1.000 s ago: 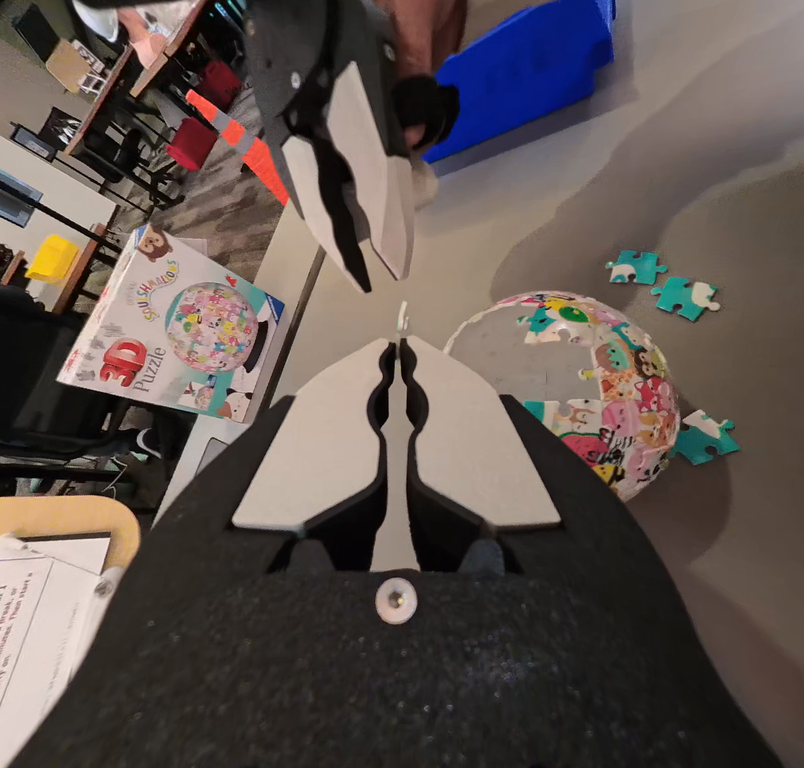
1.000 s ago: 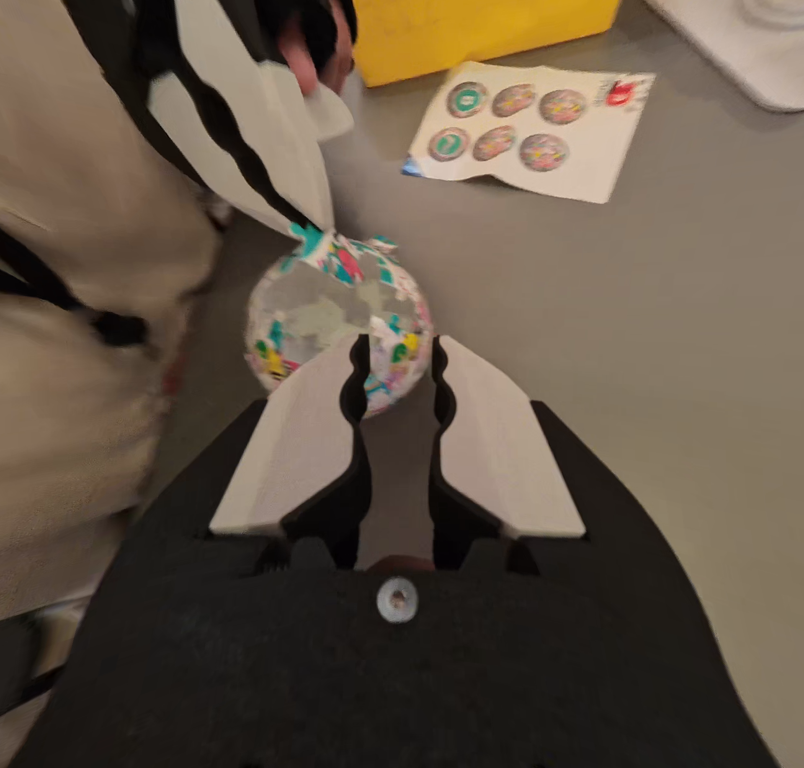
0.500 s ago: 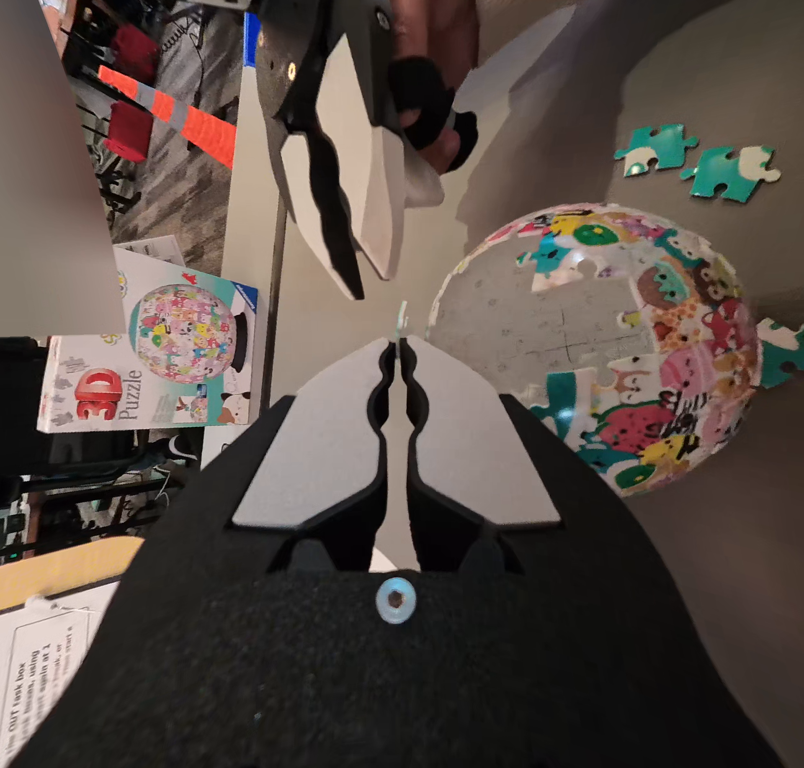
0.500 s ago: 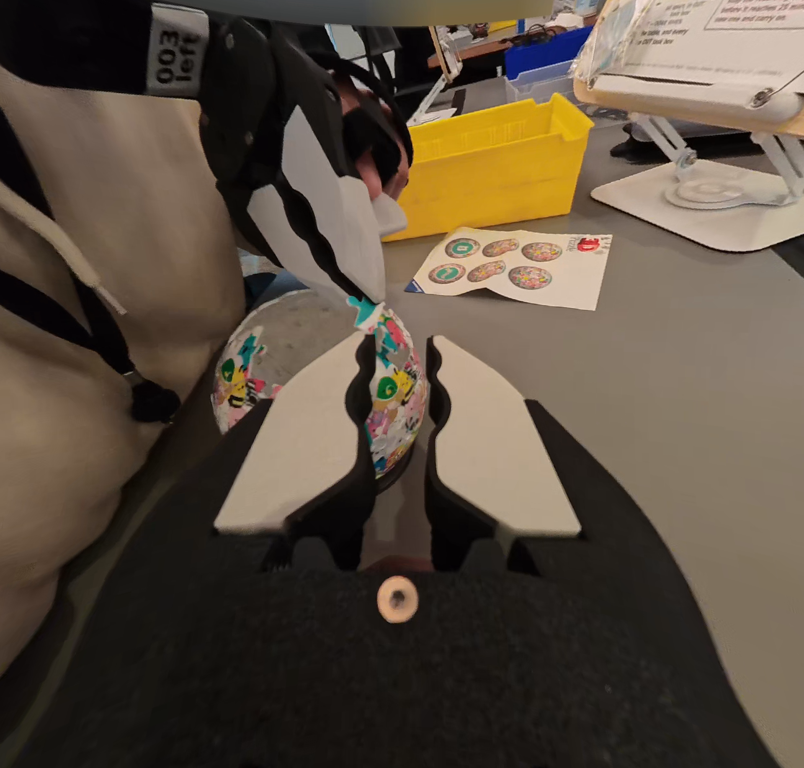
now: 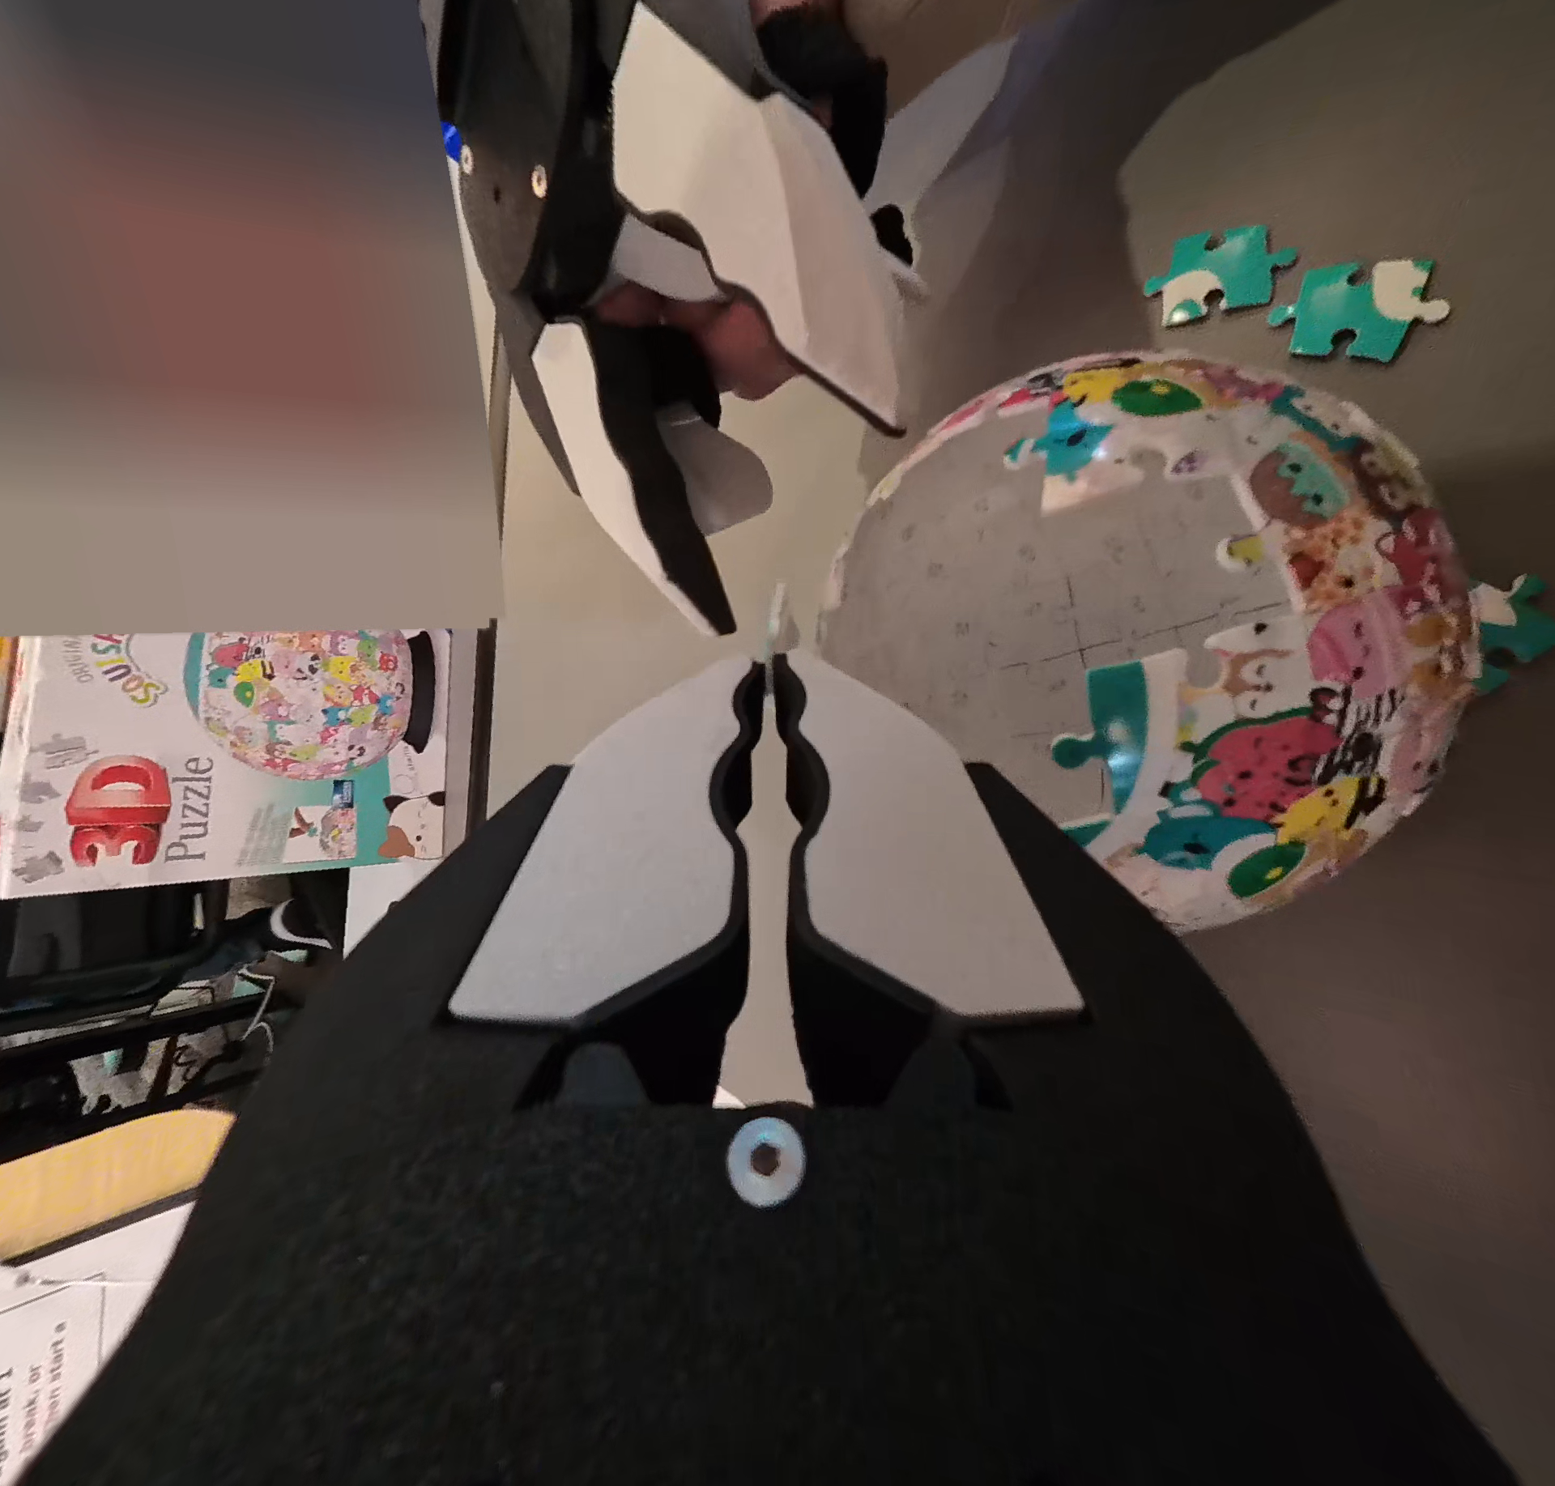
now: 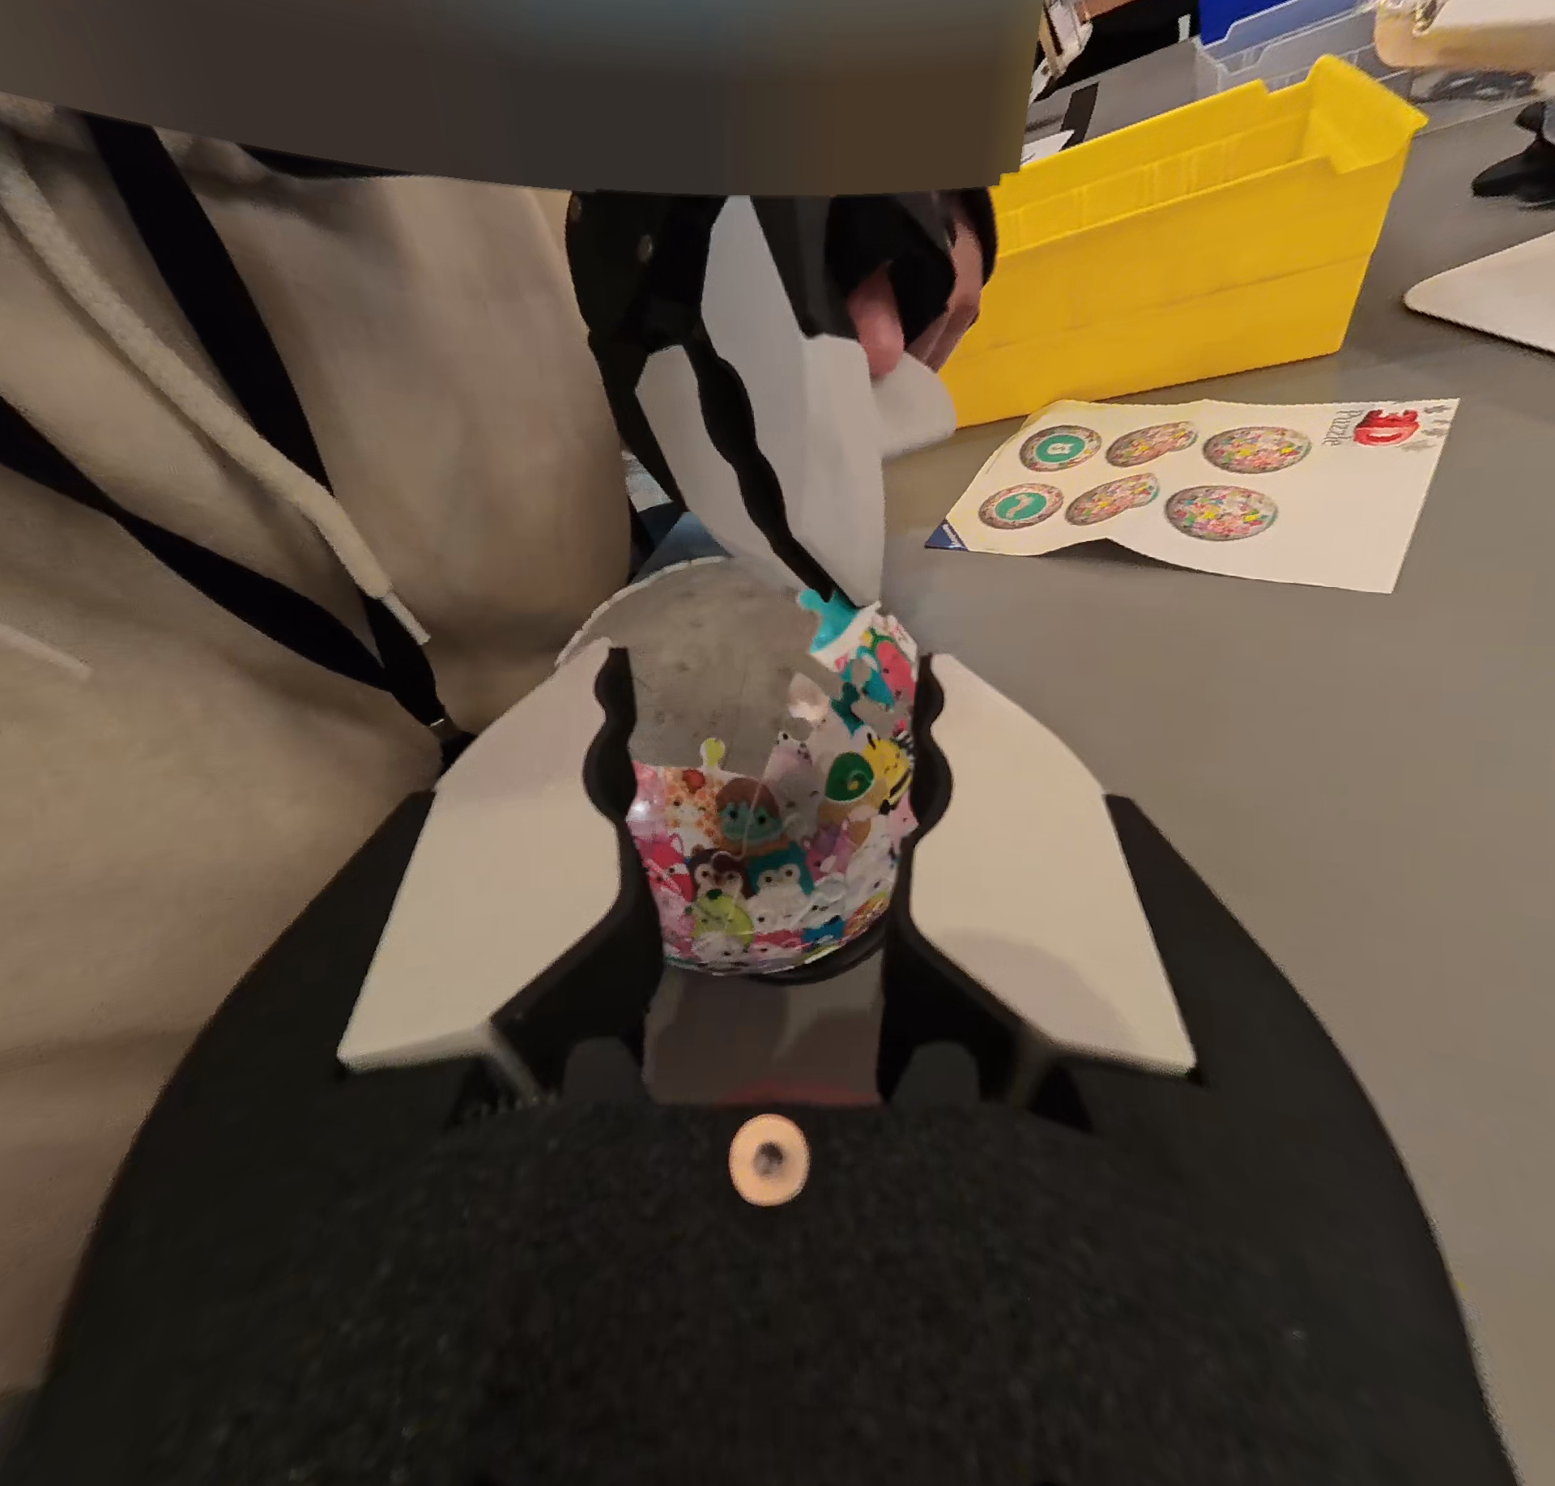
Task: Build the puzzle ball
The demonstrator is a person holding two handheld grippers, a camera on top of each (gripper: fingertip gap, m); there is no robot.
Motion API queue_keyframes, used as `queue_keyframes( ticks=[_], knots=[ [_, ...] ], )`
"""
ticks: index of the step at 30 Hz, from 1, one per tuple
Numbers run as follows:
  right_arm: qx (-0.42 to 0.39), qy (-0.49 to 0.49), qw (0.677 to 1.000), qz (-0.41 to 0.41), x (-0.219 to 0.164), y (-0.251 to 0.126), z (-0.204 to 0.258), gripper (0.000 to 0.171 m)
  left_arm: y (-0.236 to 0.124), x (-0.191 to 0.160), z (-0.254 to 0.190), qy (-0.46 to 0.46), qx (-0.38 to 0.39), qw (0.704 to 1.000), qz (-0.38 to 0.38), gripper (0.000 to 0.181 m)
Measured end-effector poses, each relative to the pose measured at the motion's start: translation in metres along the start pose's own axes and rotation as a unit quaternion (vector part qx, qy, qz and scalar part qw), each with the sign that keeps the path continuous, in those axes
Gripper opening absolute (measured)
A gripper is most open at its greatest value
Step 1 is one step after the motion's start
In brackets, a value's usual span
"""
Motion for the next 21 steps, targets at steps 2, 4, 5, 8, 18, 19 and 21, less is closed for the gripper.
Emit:
queue_keyframes(
  ticks=[2,4,5,8,18,19,21],
  knots=[
    [0.004,0.005,1.000,0.000,0.0005,0.0004,0.0014,0.063,0.0009,-0.0011,-0.0017,-0.002,-0.008,1.000,-0.005,0.002],
    [0.007,0.015,1.000,0.001,0.0006,-0.0004,0.0016,0.061,0.0016,-0.0011,-0.0027,0.000,-0.013,1.000,-0.012,0.002],
    [0.009,0.020,1.000,0.003,0.0001,-0.0009,0.0013,0.060,0.0018,-0.0021,-0.0019,0.006,-0.012,1.000,-0.010,0.002],
    [0.010,0.033,0.999,0.005,-0.0007,-0.0014,-0.0002,0.062,0.0022,-0.0047,-0.0015,0.010,-0.019,1.000,-0.010,0.002],
    [0.035,0.055,0.998,0.014,-0.0025,0.0062,0.0005,0.065,0.0016,-0.0038,-0.0031,0.006,-0.027,0.999,-0.046,0.002],
    [0.038,0.057,0.997,0.017,-0.0031,0.0066,0.0007,0.064,0.0015,-0.0046,-0.0028,0.005,-0.029,0.999,-0.046,0.002],
    [0.041,0.062,0.997,0.028,-0.0059,0.0071,0.0003,0.064,0.0016,-0.0038,-0.0029,-0.003,-0.031,0.998,-0.054,0.002]
  ],
)
Point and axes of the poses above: each gripper's, where its closed fingertips meet, y out along the fingers, x out of its top, z = x × y across the jaws, the point moved 1 cm from there along -y, back along the fingers, and after that the axes turned 9 degrees about -z, right-handed, at the moved point
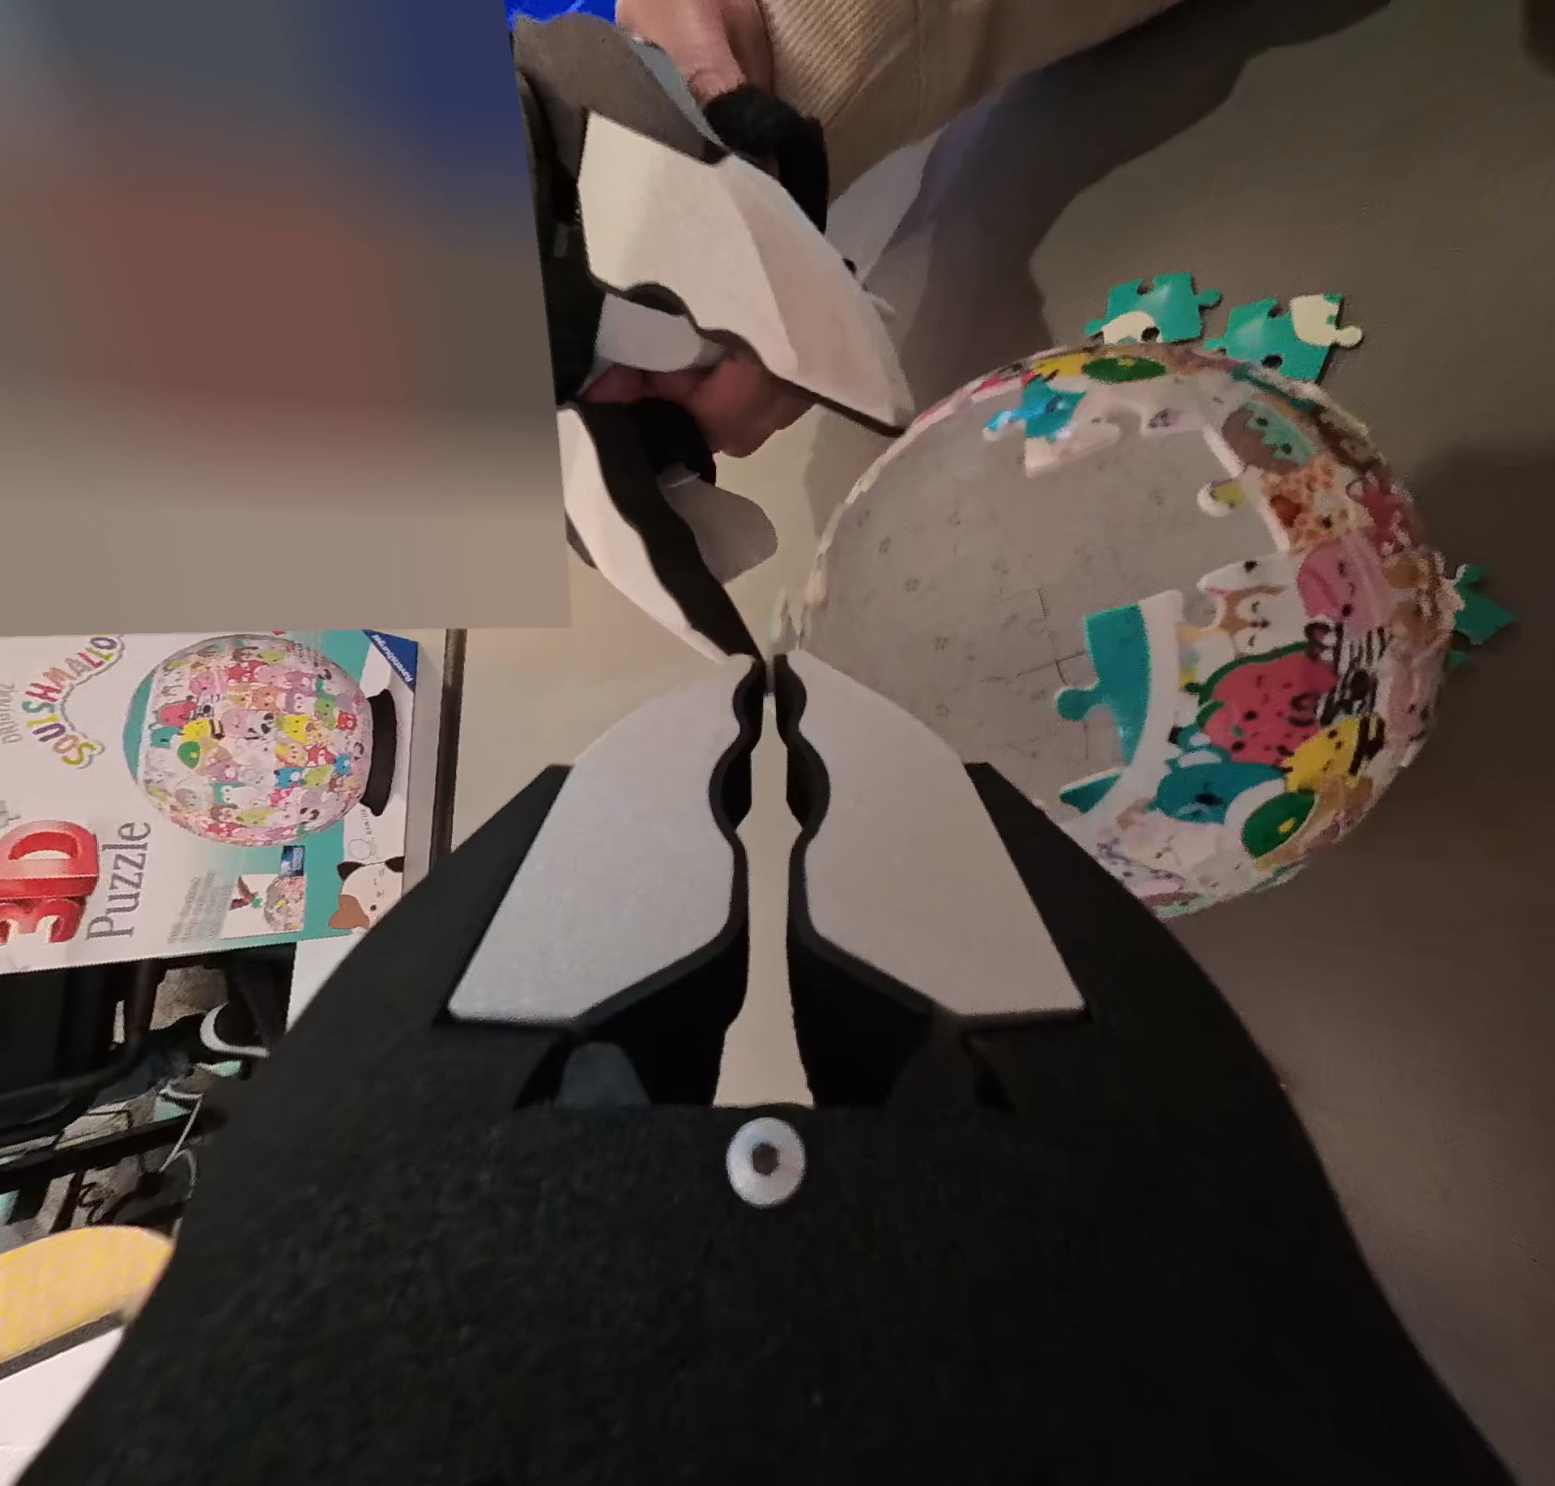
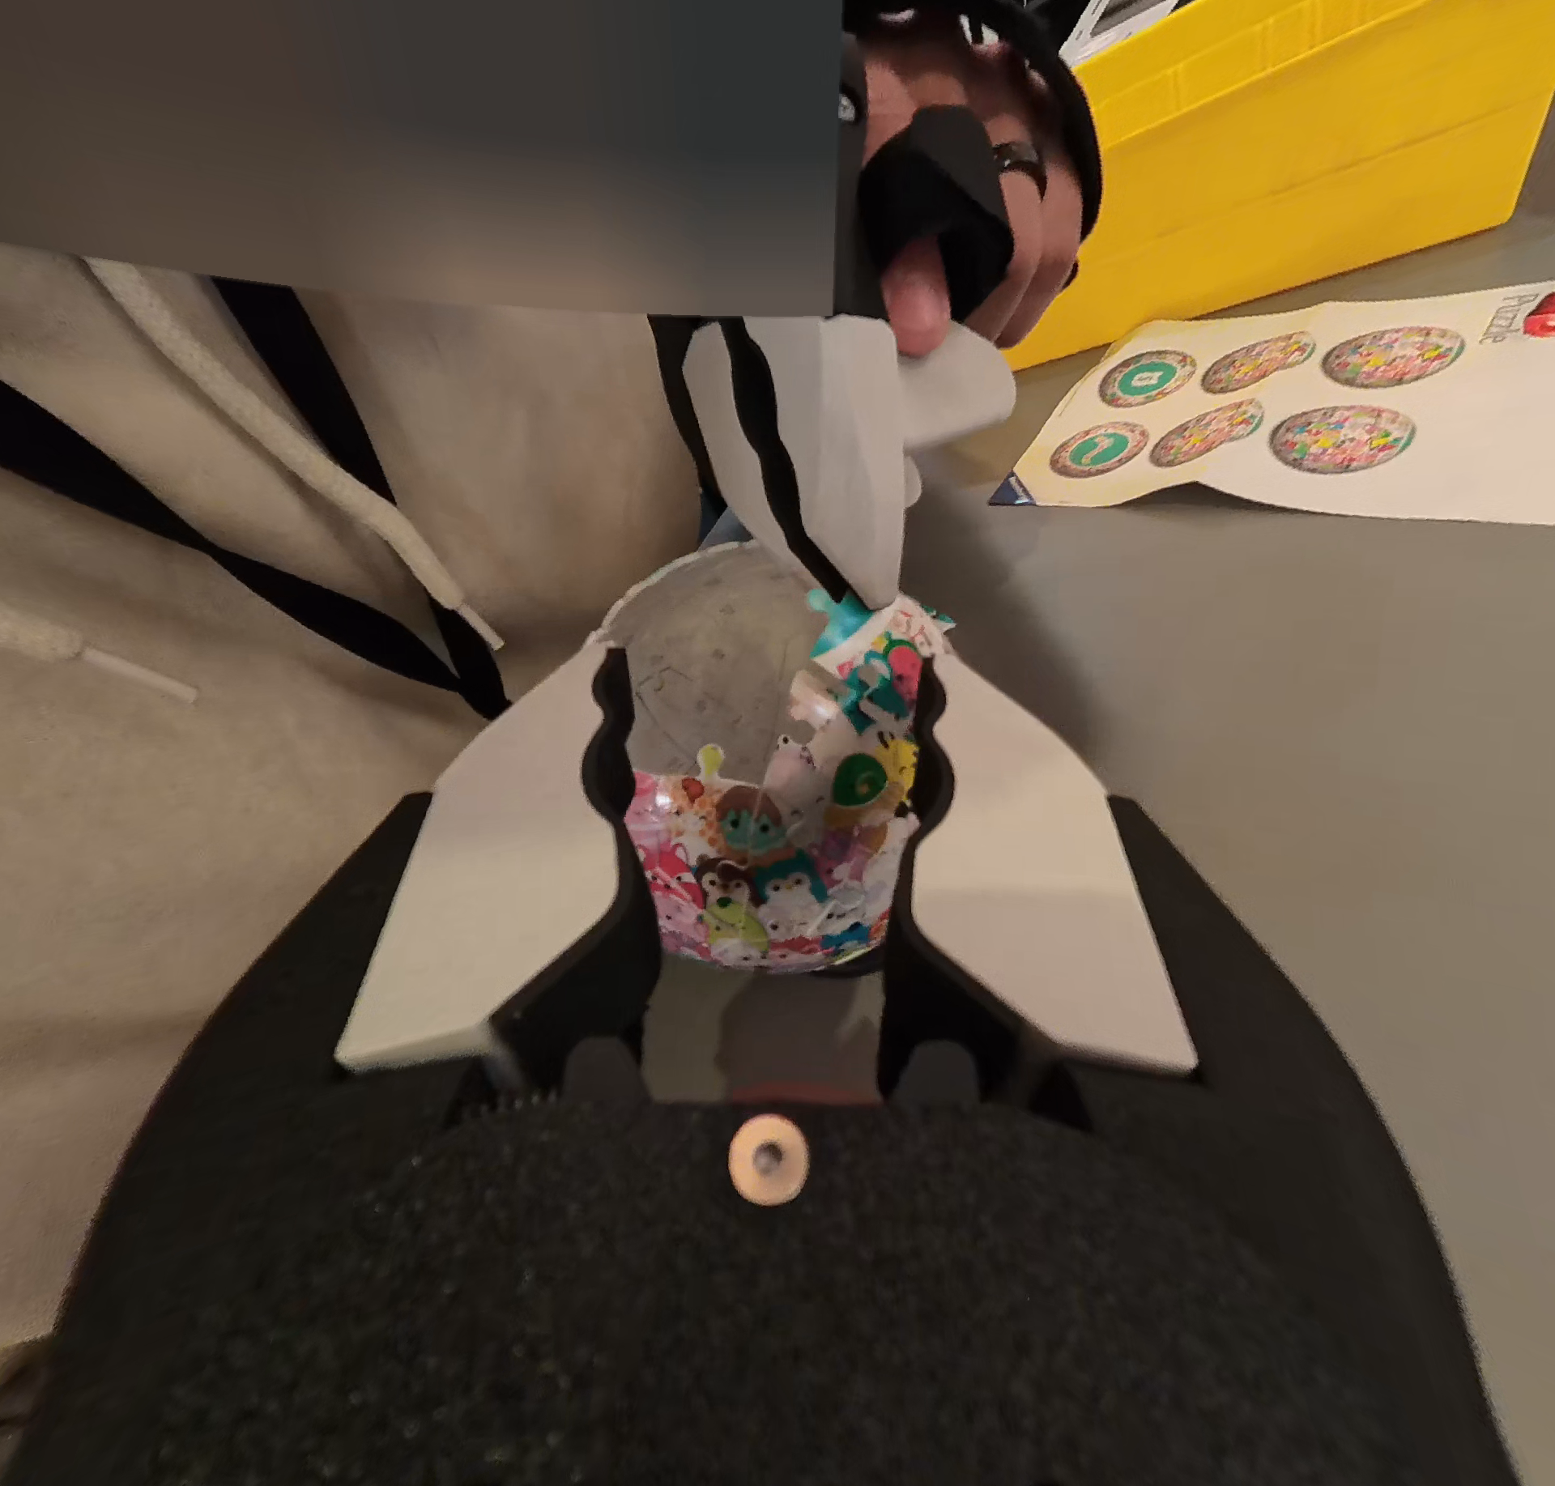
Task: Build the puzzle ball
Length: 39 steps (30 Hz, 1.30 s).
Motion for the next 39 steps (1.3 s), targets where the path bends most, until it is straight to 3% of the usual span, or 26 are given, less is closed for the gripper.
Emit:
queue_keyframes(
  ticks=[4,7,9,10,13,16,19,22,24,32,39],
  knots=[
    [0.010,0.007,1.000,0.010,-0.002,0.002,0.001,0.066,0.001,0.001,0.000,-0.004,-0.003,1.000,-0.005,0.002],
    [-0.017,0.005,1.000,0.010,-0.002,0.002,-0.008,0.080,0.002,0.000,0.000,-0.007,-0.005,1.000,-0.008,0.002],
    [0.013,0.014,1.000,0.022,-0.005,0.002,0.000,0.065,0.003,0.000,0.000,-0.007,-0.008,1.000,-0.009,0.002],
    [0.010,0.015,1.000,0.025,-0.005,0.002,-0.001,0.066,0.003,0.000,0.000,-0.008,-0.009,1.000,-0.010,0.002],
    [-0.015,0.010,1.000,0.014,-0.001,0.001,-0.009,0.082,0.004,0.001,0.000,-0.014,-0.014,1.000,-0.017,0.002],
    [0.015,0.019,0.999,0.028,-0.005,0.000,-0.001,0.064,0.004,0.001,0.000,-0.019,-0.018,0.999,-0.021,0.002],
    [-0.015,0.013,1.000,0.014,-0.001,0.000,-0.010,0.082,0.005,0.000,-0.002,-0.025,-0.023,0.999,-0.023,0.002],
    [0.020,0.022,0.999,0.025,-0.004,0.000,0.000,0.065,0.005,-0.002,-0.002,-0.028,-0.025,0.999,-0.021,0.002],
    [-0.005,0.014,1.000,0.014,0.000,0.000,-0.006,0.079,0.005,-0.001,-0.002,-0.030,-0.026,0.999,-0.023,0.002],
    [-0.012,-0.023,0.999,0.020,0.006,-0.001,-0.002,0.050,0.002,-0.002,0.002,-0.046,-0.016,0.998,-0.026,0.002],
    [-0.171,-0.117,0.975,0.077,0.015,-0.001,-0.010,0.015,-0.001,-0.001,0.005,-0.067,0.000,0.998,-0.016,0.002]
  ],
)
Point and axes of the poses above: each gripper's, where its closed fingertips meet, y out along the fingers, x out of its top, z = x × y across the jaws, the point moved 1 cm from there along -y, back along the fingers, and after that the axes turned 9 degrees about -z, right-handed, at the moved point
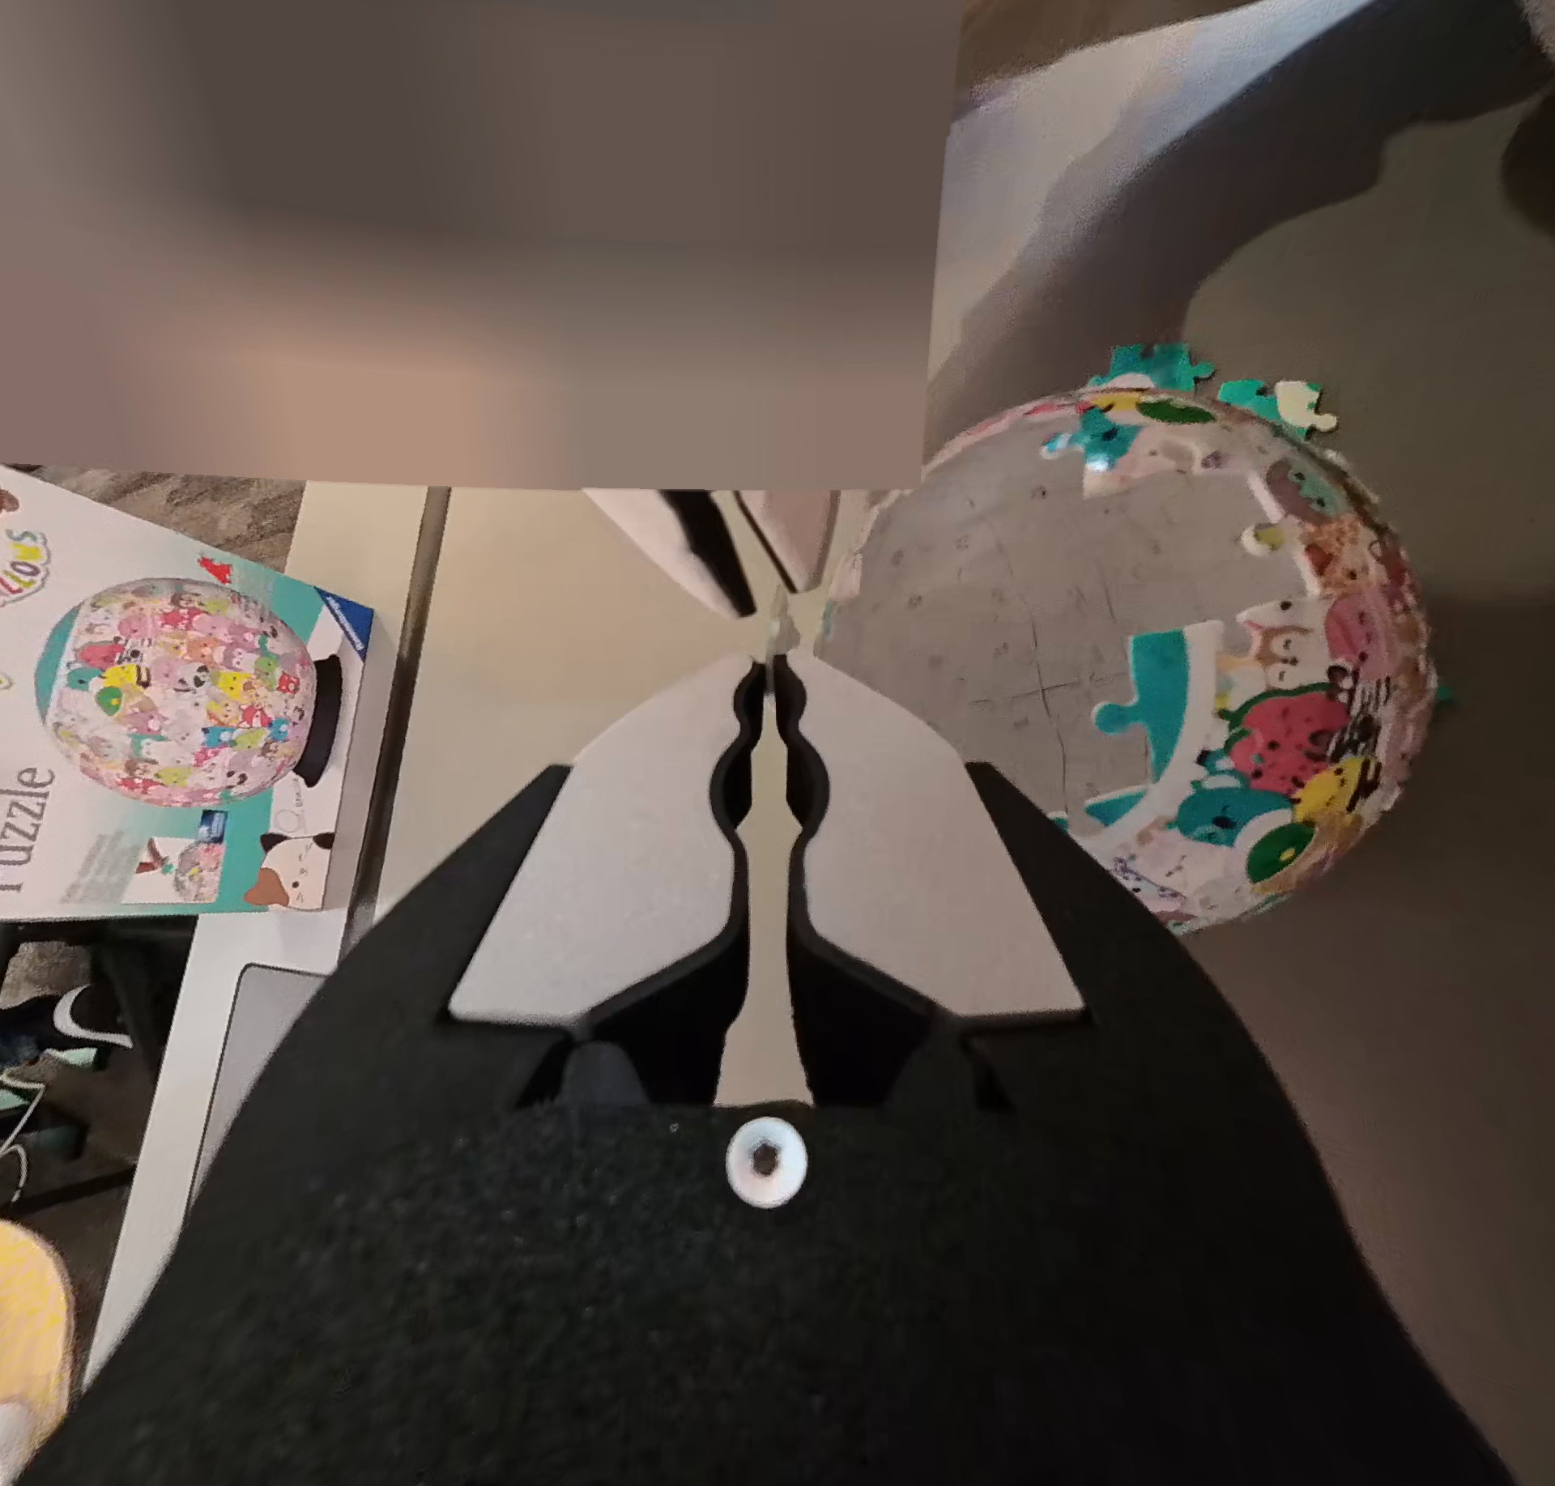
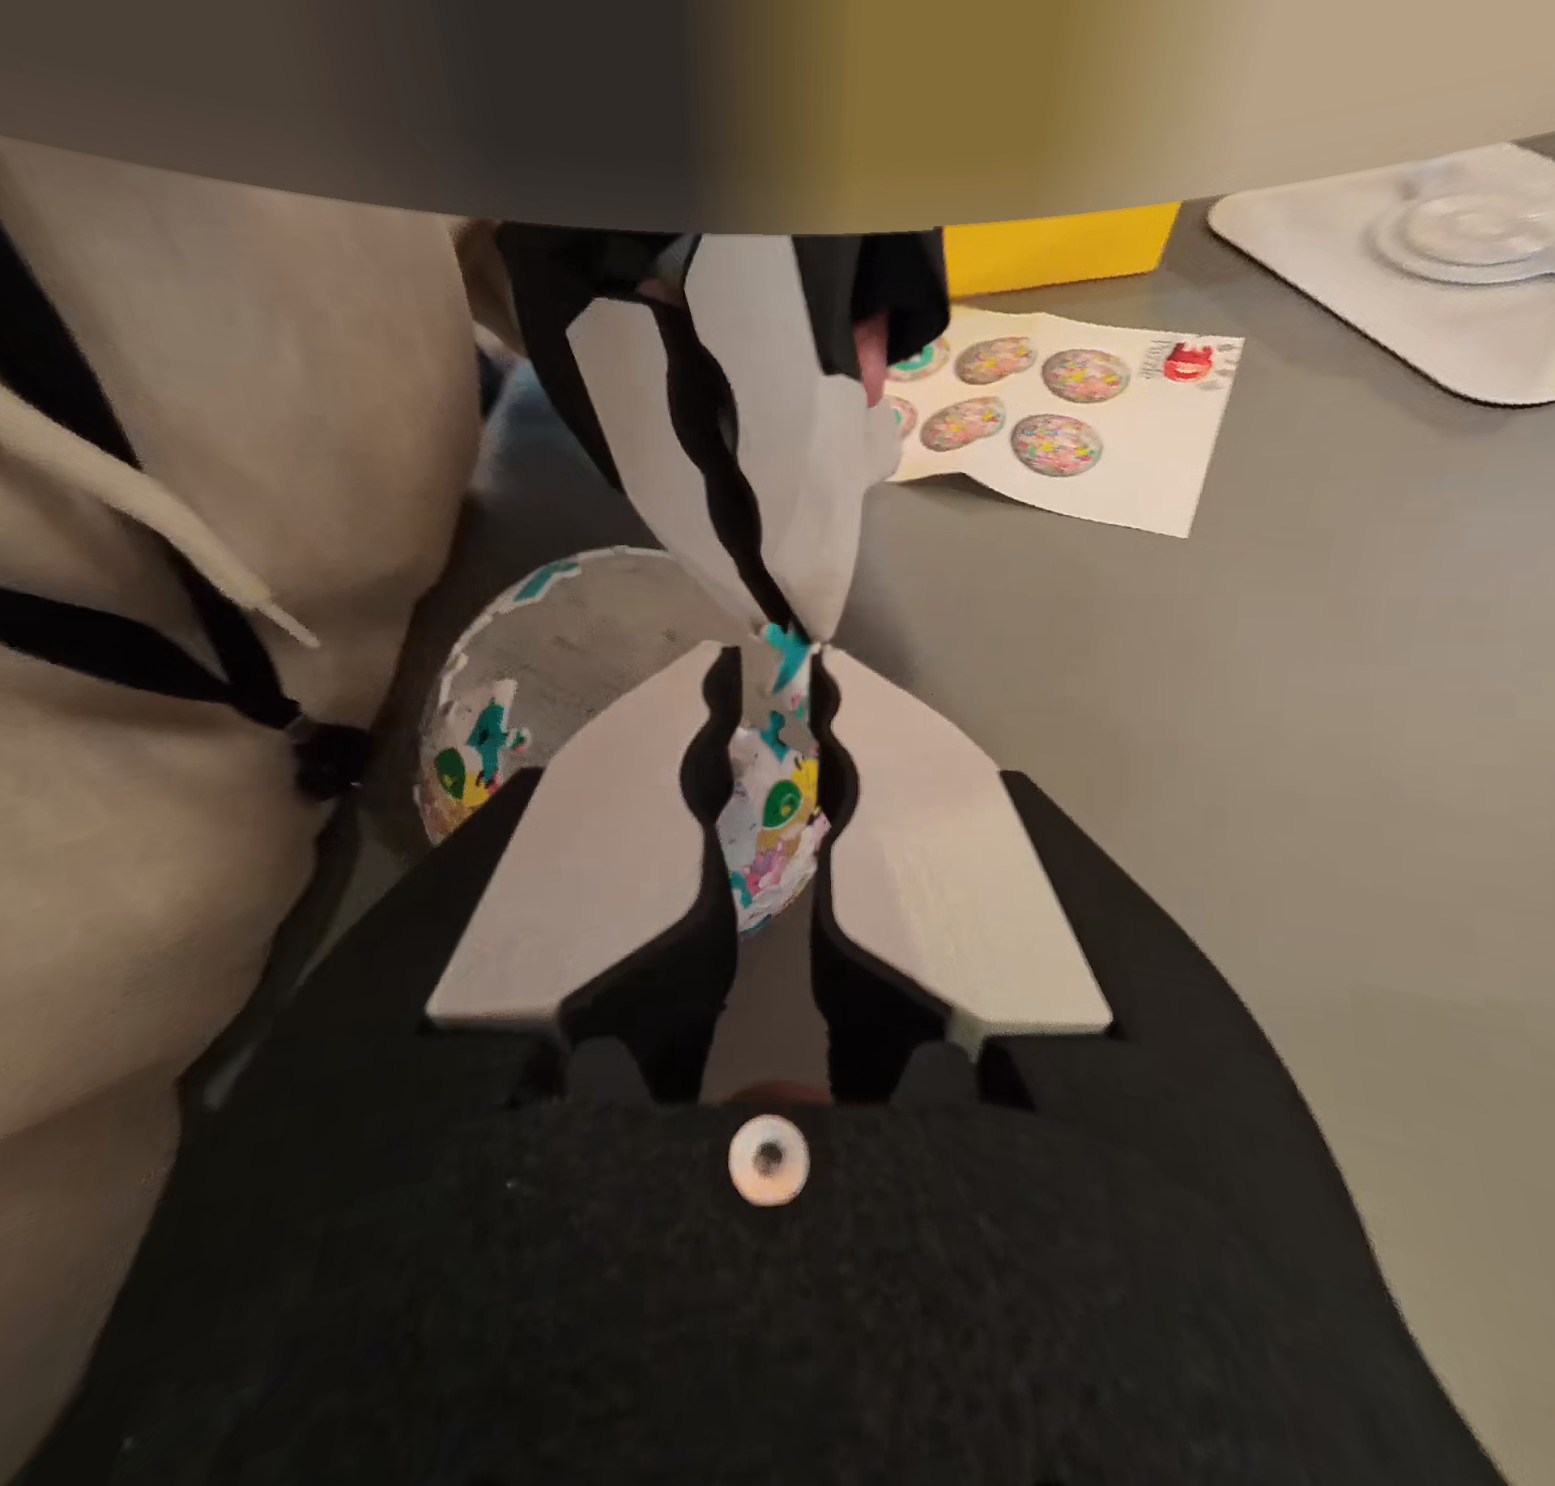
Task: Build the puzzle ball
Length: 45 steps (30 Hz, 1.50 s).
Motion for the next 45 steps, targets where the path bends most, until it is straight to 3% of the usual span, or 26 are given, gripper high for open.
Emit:
queue_keyframes(
  ticks=[5,12,15,18,20,24,33,45],
  knots=[
    [-0.098,-0.079,0.990,0.057,0.001,0.005,0.002,0.008,-0.001,0.003,-0.002,-0.007,0.002,1.000,0.004,0.002],
    [-0.169,-0.160,0.964,0.131,0.008,0.006,0.004,0.003,-0.003,0.007,-0.002,-0.036,0.008,0.999,-0.005,0.002],
    [-0.198,-0.198,0.949,0.148,0.009,0.007,0.006,0.002,-0.016,0.012,0.000,-0.078,-0.008,0.996,-0.049,0.005],
    [-0.217,-0.218,0.939,0.151,0.010,0.005,0.009,0.002,-0.036,0.014,0.017,-0.181,-0.028,0.977,-0.105,0.006],
    [-0.217,-0.228,0.935,0.161,0.011,0.007,0.012,0.002,-0.044,0.011,0.033,-0.255,-0.044,0.956,-0.137,0.000],
    [-0.236,-0.300,0.903,0.196,0.014,0.007,0.005,0.002,-0.032,-0.005,0.045,-0.345,-0.090,0.926,-0.125,0.000],
    [-0.200,-0.311,0.901,0.227,0.000,0.013,0.005,0.002,0.006,-0.022,0.022,-0.351,-0.171,0.918,-0.067,0.000],
    [-0.201,-0.347,0.890,0.216,0.001,0.012,0.007,0.002,0.003,-0.013,0.016,-0.370,-0.198,0.902,-0.102,0.002]
  ],
)
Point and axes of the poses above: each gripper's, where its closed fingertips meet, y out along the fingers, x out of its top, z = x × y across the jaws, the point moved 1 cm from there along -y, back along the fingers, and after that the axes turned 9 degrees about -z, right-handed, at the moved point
